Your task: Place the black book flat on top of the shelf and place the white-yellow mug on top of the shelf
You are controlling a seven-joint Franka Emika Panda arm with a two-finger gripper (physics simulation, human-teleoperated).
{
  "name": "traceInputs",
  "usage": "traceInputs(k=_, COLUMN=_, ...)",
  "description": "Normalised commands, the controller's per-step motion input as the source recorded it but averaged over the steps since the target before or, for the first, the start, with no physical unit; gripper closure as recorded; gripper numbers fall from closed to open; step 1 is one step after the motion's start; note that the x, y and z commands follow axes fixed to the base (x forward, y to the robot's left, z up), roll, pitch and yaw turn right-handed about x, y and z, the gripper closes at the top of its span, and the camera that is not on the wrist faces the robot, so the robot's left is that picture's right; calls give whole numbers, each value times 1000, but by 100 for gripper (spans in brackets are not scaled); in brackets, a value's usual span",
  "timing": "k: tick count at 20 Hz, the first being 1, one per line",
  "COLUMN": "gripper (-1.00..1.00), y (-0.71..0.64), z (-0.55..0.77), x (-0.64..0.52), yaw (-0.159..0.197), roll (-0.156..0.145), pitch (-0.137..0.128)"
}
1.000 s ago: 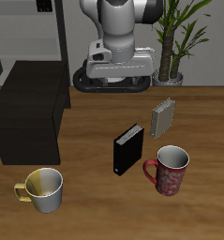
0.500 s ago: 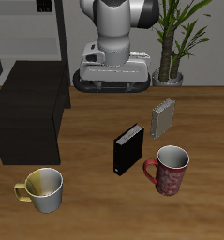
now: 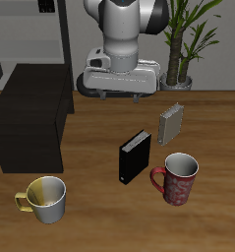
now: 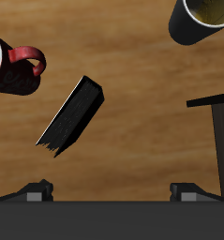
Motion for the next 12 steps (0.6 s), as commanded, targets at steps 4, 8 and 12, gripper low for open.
traceInputs(k=4, gripper=-100, y=66, z=-33, x=345, yaw=-23, roll=38, pitch=-12)
traceInputs(k=8, gripper=-100, y=88, z=-70, x=270, yaw=-37, roll=33, pitch=-16)
traceInputs(k=12, gripper=-100, y=226, z=-271, x=271, yaw=-30, roll=53, pitch=-43)
